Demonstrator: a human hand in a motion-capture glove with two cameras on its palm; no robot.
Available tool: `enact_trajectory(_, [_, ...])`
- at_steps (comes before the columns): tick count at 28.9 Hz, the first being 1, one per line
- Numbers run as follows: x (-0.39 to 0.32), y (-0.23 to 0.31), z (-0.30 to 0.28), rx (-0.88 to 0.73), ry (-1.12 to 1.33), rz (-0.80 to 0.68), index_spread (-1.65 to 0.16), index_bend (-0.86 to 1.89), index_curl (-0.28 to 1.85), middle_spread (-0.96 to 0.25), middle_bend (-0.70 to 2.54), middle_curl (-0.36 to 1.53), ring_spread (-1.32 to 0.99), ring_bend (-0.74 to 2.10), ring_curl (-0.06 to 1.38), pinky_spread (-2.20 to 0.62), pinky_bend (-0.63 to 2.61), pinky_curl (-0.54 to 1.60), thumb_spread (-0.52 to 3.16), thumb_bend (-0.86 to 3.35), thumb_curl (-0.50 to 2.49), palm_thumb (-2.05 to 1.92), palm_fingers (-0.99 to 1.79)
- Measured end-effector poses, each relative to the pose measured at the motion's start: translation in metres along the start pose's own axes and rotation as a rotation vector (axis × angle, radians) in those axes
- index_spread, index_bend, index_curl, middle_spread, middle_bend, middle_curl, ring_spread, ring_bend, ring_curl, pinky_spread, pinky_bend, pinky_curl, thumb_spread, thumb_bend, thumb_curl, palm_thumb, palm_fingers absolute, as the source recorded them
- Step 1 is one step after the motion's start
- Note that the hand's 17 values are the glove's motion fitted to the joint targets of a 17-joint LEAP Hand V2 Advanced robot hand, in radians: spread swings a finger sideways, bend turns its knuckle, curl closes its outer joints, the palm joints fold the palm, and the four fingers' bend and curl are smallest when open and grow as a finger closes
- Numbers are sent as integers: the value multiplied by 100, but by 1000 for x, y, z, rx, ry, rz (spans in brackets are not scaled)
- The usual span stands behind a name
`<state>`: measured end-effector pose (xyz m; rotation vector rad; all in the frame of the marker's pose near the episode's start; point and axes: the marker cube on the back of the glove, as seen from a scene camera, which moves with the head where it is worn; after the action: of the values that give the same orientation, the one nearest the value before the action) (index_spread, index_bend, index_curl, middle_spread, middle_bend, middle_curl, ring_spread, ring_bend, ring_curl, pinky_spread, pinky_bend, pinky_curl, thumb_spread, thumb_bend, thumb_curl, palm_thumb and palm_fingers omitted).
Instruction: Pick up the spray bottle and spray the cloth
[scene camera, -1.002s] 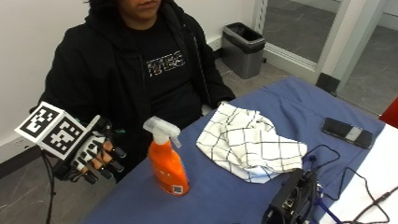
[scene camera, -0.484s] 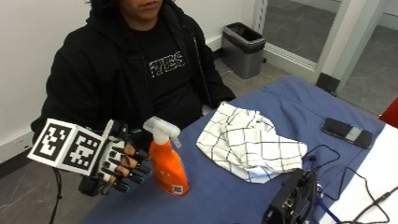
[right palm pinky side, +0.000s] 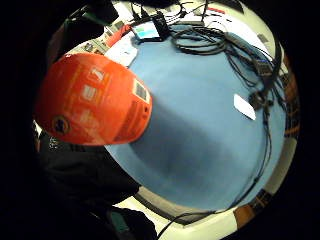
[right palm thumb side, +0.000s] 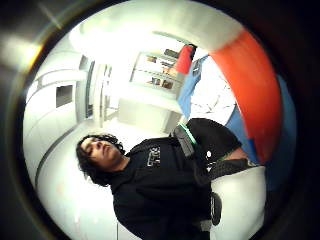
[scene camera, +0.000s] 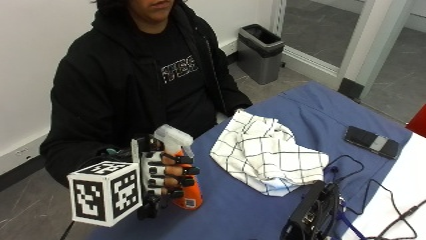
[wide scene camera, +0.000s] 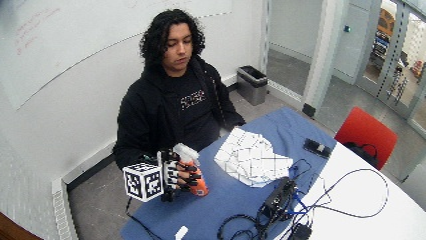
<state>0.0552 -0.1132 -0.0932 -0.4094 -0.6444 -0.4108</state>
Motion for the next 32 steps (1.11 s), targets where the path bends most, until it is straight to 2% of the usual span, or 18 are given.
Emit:
enact_trajectory(7, [-6, -48, 17, 119, -266, -52, -29, 14, 20, -3, 35, 33, -4, 50, 29, 22, 32, 28, 110, 10, 28, 67, 64])
enact_trajectory(13, [-15, -38, 5, 156, -515, -40, -24, 16, 24, -4, 44, 37, -8, 54, 31, 14, 24, 27, 108, 17, 36, 86, 97])
enact_trajectory(22, [-16, -45, 8, 270, -461, -15, -25, 16, 29, -10, 50, 44, -15, 62, 40, -11, 38, 36, 83, 12, 45, 96, 131])
enact_trajectory(29, [-19, -50, 12, 304, -403, -31, -27, 28, 37, -15, 57, 49, -18, 69, 45, -20, 41, 40, 65, 8, 52, 99, 137])
enact_trajectory(32, [-19, -71, 22, 369, -391, -60, -27, 31, 40, -16, 60, 51, -19, 70, 46, -22, 43, 41, 59, 6, 55, 100, 137])
